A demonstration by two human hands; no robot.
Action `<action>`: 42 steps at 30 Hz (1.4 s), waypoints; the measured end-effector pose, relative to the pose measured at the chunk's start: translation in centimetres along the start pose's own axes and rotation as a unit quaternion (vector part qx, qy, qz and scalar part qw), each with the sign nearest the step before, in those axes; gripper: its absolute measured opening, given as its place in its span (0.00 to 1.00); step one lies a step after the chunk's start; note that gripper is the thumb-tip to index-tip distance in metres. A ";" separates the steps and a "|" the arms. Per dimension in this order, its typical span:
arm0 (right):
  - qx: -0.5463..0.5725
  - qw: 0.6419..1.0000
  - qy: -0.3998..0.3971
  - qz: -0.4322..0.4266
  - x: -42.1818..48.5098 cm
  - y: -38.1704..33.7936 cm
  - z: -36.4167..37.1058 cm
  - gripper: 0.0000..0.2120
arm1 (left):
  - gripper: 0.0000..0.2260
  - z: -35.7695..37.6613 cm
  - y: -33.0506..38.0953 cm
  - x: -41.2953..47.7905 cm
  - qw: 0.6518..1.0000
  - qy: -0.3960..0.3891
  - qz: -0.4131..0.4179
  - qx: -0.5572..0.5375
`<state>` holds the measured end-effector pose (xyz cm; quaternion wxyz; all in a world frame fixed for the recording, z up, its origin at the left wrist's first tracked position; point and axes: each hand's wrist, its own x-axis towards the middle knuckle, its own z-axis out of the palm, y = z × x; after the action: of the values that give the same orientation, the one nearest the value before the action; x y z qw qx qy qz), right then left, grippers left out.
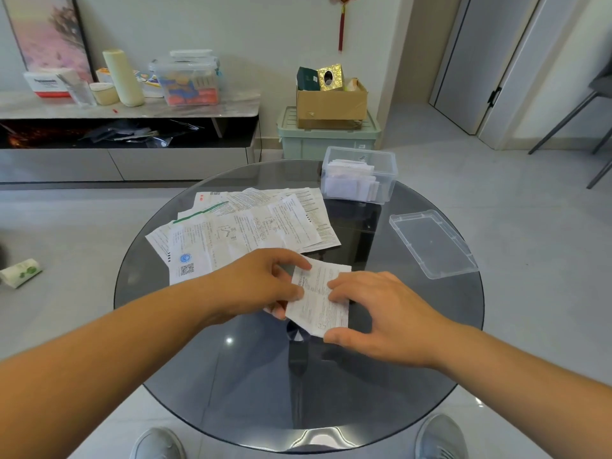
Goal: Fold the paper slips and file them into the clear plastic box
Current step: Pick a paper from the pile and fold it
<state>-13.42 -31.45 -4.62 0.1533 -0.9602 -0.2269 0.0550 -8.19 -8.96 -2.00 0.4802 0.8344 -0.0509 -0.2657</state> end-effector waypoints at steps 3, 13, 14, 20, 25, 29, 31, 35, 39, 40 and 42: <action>0.014 1.000 -0.006 0.001 0.0 0.1 0.0 0.42 | 0.09 0.1 0.0 0.0 0.990 -0.027 -0.060 -0.122; 0.093 0.990 0.097 0.049 1.2 0.4 0.6 0.12 | 0.15 -0.5 -0.4 0.0 0.926 -0.066 -0.126 -0.349; 0.111 0.986 0.105 0.069 1.5 0.4 0.4 0.12 | 0.20 -0.7 -0.4 0.0 0.934 -0.071 -0.126 -0.327; 0.178 0.964 0.115 0.158 3.5 1.1 0.3 0.06 | 0.26 -0.4 -0.1 -0.2 0.995 -0.041 -0.069 -0.062; 0.083 0.981 0.083 0.152 4.2 1.2 0.8 0.10 | 0.15 1.0 -1.2 0.1 0.943 0.114 0.085 0.300; 0.050 0.983 0.092 0.153 4.5 1.0 1.0 0.22 | 0.15 1.1 -2.9 0.8 0.852 0.114 0.309 0.407; 0.042 0.983 0.099 0.152 4.4 1.1 1.0 0.23 | 0.17 1.0 -3.3 0.6 0.836 0.061 0.339 0.428; 0.023 0.980 0.106 0.164 4.1 1.5 0.9 0.22 | 0.27 0.9 -4.5 -0.1 0.798 0.006 0.327 0.506; 0.004 0.983 0.107 0.147 3.3 1.2 1.7 0.24 | 0.30 0.8 -5.0 -0.5 0.789 -0.043 0.288 0.541; -0.008 0.984 0.106 0.140 3.2 1.1 2.0 0.24 | 0.31 0.9 -5.0 -0.6 0.787 -0.050 0.286 0.544; -0.022 0.985 0.105 0.135 2.9 0.9 2.4 0.24 | 0.30 1.0 -4.9 -0.6 0.787 -0.058 0.287 0.544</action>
<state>-10.86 -30.25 -7.25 0.1460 -0.9856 -0.0789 -0.0314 -10.03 -6.85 -6.24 -0.0025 0.8875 -0.4516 -0.0917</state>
